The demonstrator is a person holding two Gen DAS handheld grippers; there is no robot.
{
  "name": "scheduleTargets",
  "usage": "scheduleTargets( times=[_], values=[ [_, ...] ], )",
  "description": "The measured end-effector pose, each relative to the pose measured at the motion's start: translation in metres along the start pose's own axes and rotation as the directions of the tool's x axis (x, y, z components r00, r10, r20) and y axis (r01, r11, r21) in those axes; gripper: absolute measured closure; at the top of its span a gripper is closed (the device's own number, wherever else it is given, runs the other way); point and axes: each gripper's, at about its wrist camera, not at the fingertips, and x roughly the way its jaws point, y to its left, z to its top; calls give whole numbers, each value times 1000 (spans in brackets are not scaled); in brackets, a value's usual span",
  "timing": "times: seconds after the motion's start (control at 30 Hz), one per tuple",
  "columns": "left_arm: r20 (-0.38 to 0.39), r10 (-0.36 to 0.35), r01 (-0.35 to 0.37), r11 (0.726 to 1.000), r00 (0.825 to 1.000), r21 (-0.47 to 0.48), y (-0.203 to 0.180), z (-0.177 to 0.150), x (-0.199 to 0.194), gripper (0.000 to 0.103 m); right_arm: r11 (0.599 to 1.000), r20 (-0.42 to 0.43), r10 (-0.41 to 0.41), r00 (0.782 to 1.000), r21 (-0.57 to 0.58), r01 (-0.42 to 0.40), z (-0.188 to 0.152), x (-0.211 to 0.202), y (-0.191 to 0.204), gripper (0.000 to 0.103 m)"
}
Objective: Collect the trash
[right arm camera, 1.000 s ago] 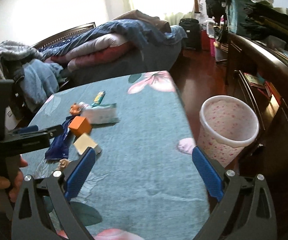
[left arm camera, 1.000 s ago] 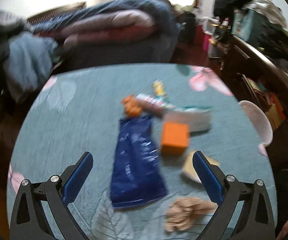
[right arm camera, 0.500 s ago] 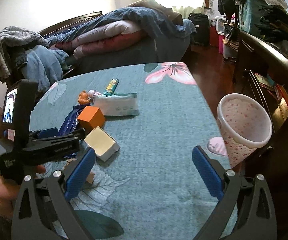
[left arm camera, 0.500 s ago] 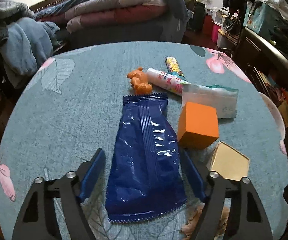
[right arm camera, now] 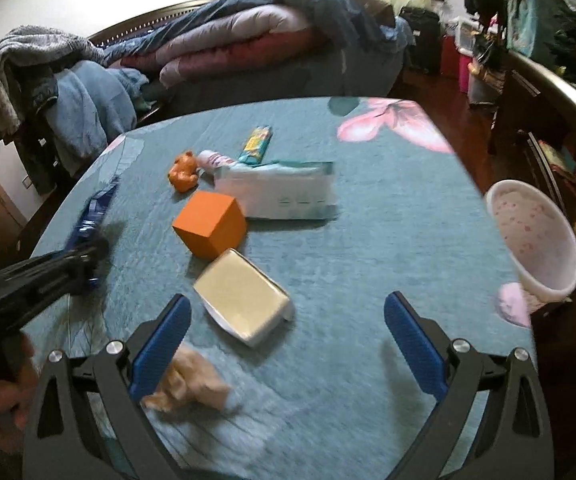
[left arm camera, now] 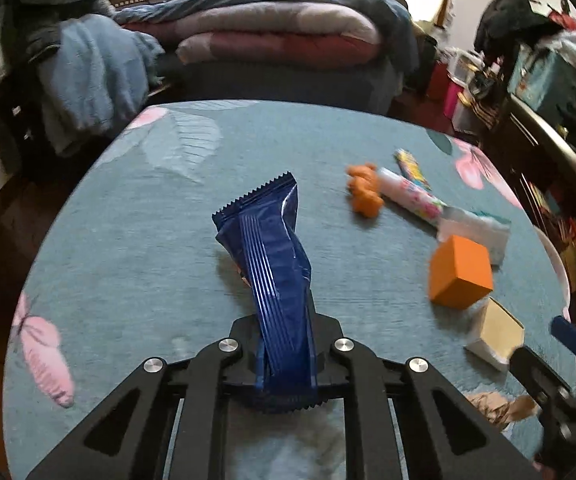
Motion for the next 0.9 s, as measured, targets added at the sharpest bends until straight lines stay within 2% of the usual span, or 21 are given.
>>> scheduleTargets(
  times=[0.3,0.37,0.43,0.47,0.5,0.9],
  values=[
    [59,-1,1,1000,998,-6,21,2,-23,88,998,-70,-53,996,-47,49,9,29,33,9],
    [66,-6,7,1000,998,-9,22,2,-26,88,996,-85,-70,994,-54,66,7,33,36,21],
    [68,-14,15,1000,998,-16,25,2,-27,88,991,-76,-112,991,-81,106,6,34,40,29],
    [68,-16,17,1000,998,-19,26,2,-27,88,991,-71,-107,992,-85,101,5,33,40,33],
    [68,-17,19,1000,998,-21,26,2,-28,88,992,-68,-99,993,-83,94,5,32,40,43],
    [88,-28,30,999,996,-23,24,0,-45,88,997,24,-58,998,-40,59,7,-12,26,43]
  ],
)
